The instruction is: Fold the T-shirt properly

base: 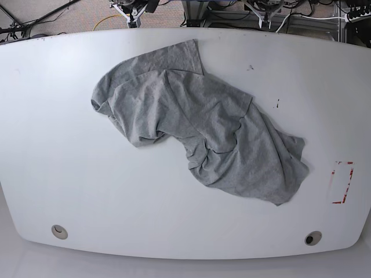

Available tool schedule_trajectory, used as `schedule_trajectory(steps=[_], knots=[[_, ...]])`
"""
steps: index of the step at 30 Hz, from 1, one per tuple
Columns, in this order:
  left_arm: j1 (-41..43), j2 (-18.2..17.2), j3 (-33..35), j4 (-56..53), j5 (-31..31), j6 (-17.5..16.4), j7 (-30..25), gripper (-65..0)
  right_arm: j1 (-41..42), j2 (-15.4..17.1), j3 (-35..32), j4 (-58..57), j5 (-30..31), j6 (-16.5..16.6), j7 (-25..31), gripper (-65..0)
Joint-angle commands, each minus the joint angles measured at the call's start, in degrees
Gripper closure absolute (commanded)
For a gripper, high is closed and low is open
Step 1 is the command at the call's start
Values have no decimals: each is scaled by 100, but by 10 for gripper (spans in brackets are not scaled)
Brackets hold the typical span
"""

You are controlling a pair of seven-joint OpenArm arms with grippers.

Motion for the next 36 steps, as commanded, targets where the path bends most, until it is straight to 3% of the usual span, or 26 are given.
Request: schedule_trajectory(steps=[1,8,18,25,30,36], knots=[[233,-39,-2,7,-3,3,-244,-325,-234,27,12,129,4,35,110,-181],[787,-39,-2,262,-3,3,-930,-321,-955,-166,12,1184,13,52,101,-181],[2211,-259,-11,2601,-11,3,-1044,-319,-2238,-509,-5,3188,75,87,101,-181],[3178,-654,-11,4025,-11,3,-1044,-319,-3311,-544,-155,4683,1024,114,-48,-181],[3926,-962,-29,4939,-20,12,-1062,-319,-4199,-430,-322,5817,1728,325,-312,-181],[4761,-1041,-679,5985,-20,12,-1071,-319,-5175,-421,-322,6977,2501,342,-321,-181]])
